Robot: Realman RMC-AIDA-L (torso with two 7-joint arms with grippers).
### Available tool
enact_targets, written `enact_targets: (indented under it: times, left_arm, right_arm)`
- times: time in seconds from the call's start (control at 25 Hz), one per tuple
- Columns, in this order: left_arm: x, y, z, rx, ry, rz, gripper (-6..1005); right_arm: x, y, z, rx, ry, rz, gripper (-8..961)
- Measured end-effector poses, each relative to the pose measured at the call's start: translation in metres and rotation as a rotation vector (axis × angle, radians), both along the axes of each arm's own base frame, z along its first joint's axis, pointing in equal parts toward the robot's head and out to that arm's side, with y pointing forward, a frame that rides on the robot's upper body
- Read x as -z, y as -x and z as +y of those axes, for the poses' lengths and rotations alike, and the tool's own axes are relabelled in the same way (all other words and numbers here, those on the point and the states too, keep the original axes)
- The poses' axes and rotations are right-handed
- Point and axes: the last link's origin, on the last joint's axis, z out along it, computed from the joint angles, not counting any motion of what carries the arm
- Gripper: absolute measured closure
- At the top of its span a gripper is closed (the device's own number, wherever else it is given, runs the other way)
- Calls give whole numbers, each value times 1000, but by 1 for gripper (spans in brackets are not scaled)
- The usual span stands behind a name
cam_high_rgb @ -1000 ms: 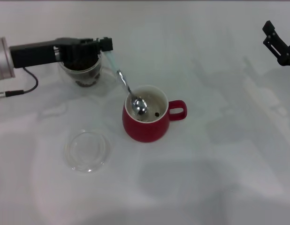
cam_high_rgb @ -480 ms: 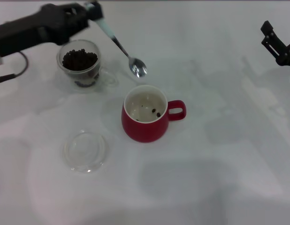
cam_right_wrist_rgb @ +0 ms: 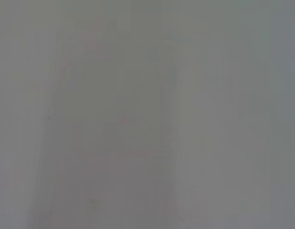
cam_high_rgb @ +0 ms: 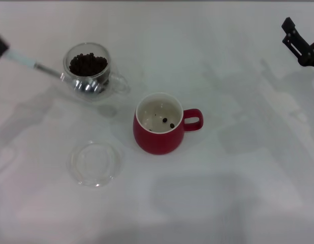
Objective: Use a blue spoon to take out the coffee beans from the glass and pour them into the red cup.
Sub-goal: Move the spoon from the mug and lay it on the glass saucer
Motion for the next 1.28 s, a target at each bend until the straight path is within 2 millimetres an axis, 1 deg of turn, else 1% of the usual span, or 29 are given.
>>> enact_targets:
  times: [0.08,0.2,0.32,0.4,0.52,0.64,0.72,0.76,0.96,1.28]
  left_arm:
    - [2,14,-19,-58,6,-10,876]
    - [6,29,-41,-124,10,-15,876]
    - [10,38,-53,-171,34,-3,876]
    - [15,43,-56,-203,59,10,876]
    - [23,49,-57,-243,91,37,875]
    - [30,51,-53,-266,119,67,875]
    - [39,50,-49,-269,158,95,875]
    - [39,50,-49,-269,158,95,875]
    - [51,47,-41,-258,221,145,875]
    - [69,45,-38,-262,276,195,875]
  right_arm:
    - [-1,1,1,-2,-3,1,79]
    - [-1,2,3,-5,-5,-2,79]
    - [-1,3,5,-8,-5,-3,79]
    - [-1,4,6,-10,-5,-3,79]
    - [0,4,6,-12,-4,-3,80]
    - [0,5,6,-15,-5,-1,80]
    - [0,5,6,-16,-4,0,80]
    - [0,5,6,-16,-3,1,80]
    - [1,5,5,-17,0,1,80]
    - [0,5,5,-16,-2,1,81]
